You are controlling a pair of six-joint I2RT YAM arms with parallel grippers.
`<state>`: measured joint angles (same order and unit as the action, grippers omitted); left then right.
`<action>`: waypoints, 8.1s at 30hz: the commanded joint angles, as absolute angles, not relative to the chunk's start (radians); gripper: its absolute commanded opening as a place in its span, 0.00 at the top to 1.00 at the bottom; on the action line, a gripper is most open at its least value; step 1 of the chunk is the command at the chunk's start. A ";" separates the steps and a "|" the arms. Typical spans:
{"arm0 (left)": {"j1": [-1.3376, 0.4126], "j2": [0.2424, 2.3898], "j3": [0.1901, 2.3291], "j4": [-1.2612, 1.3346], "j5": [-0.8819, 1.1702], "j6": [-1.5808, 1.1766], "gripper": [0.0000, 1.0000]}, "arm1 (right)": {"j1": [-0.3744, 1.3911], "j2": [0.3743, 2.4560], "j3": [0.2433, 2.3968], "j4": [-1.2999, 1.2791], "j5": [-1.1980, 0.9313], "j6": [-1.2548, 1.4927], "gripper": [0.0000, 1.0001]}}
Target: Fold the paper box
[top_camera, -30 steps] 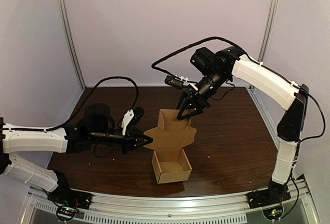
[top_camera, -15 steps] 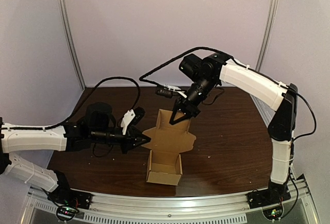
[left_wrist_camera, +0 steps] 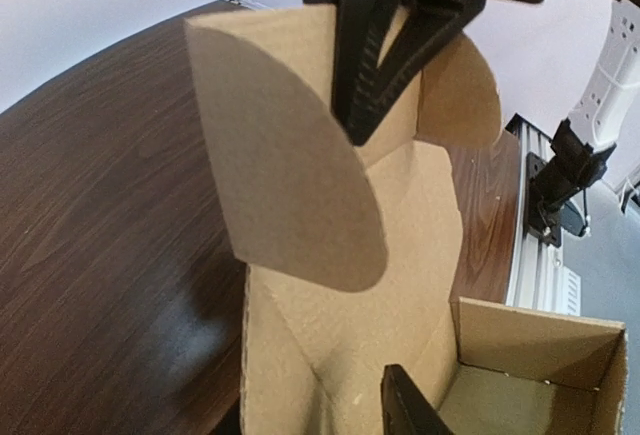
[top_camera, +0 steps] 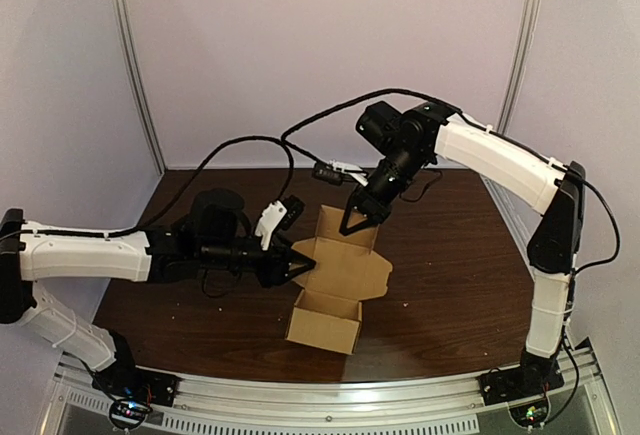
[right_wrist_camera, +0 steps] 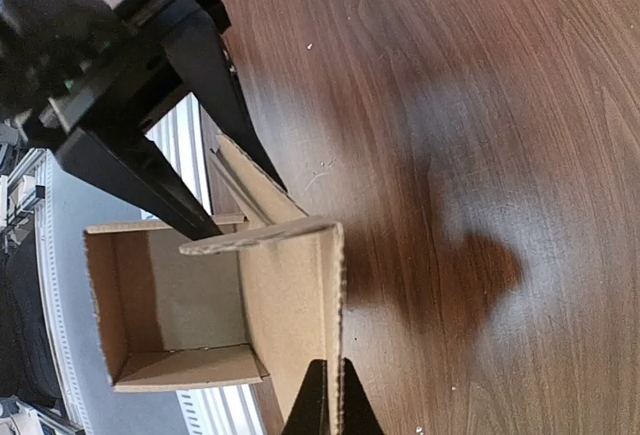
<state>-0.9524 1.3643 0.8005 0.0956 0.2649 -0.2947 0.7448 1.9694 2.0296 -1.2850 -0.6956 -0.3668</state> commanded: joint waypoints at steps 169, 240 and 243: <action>-0.945 1.242 0.696 0.262 0.316 -0.315 1.00 | 0.608 1.703 1.741 -1.277 -1.069 -0.585 0.41; -0.855 1.177 0.583 0.554 0.290 -0.592 1.00 | 0.548 1.694 1.462 -0.490 -1.043 -0.171 0.47; -0.856 1.186 0.593 0.530 0.250 -0.602 1.00 | 0.553 1.697 1.473 -0.479 -1.037 -0.135 0.67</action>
